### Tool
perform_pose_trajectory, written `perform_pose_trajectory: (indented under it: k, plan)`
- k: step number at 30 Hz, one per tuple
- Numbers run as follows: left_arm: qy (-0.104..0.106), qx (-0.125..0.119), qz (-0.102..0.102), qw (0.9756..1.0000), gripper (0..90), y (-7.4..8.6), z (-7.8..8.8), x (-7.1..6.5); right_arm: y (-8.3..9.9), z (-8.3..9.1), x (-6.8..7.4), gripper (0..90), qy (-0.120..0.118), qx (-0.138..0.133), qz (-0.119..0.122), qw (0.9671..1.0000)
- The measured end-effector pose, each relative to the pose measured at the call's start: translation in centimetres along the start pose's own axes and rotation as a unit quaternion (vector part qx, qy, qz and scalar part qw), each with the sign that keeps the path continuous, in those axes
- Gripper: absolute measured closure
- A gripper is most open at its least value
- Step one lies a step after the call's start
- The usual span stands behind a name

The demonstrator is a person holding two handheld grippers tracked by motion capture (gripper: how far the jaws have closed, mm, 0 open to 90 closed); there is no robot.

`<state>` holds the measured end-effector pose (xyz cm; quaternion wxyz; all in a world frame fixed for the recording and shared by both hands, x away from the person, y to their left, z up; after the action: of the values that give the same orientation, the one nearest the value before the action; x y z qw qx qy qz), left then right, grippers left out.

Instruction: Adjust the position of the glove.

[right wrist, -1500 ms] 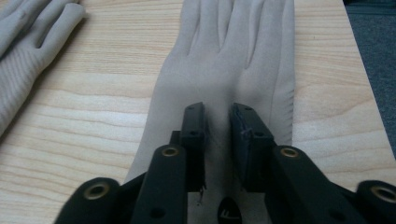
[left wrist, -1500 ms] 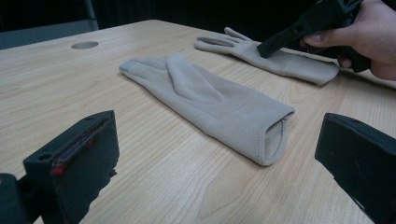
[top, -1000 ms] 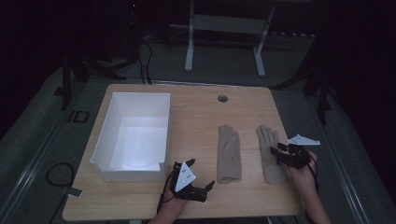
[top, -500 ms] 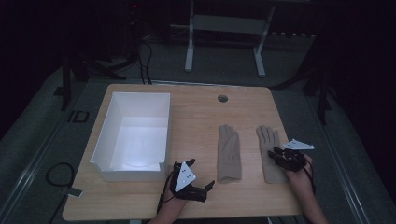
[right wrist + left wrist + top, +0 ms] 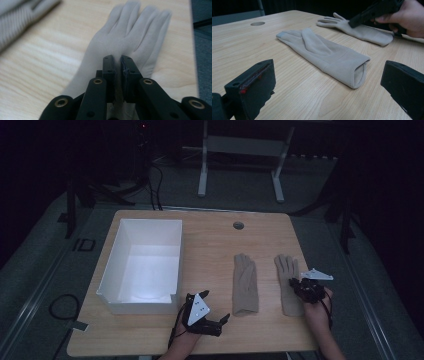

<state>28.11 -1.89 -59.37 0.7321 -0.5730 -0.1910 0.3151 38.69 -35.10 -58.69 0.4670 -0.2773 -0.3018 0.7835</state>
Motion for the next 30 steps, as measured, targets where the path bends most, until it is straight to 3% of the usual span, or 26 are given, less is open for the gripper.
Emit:
perform_pose_trajectory:
  k: [7, 13, 17, 20, 30]
  plan:
    - [0.000, 0.000, -0.001, 1.0000, 0.2, 0.0, 0.0, 0.0, -2.4, 2.4, -0.2, 82.9, 0.008, -0.041, -0.047, 0.9980]
    - [0.000, 0.000, 0.000, 1.0000, 0.2, 0.0, 0.0, 0.0, -4.3, 4.1, 0.0, 82.9, 0.026, -0.066, -0.062, 0.9955]
    - [0.000, 0.000, 0.000, 1.0000, 0.2, 0.0, 0.0, 0.0, -6.0, 5.0, 1.0, 82.9, 0.023, -0.082, -0.061, 0.9945]
    - [0.000, 0.000, 0.000, 1.0000, 0.2, 0.0, 0.0, 0.0, -8.1, 5.7, 2.3, 82.9, 0.006, -0.103, -0.064, 0.9926]
    - [0.000, 0.000, -0.001, 1.0000, 0.2, 0.0, 0.0, 0.0, -10.9, 5.0, 6.1, 82.8, -0.010, -0.114, -0.056, 0.9919]
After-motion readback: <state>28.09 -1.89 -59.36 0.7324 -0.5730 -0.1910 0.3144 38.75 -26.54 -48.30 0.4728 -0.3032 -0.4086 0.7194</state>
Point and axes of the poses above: each handheld gripper's, and its own axes: z roughly backward along the jaws, y roughly out of its underside, x roughly to its left, the point moved 6 cm from there along -z, roughly forward along the jaws, and after that the axes turned 3 degrees about z, right-handed, at the moved point
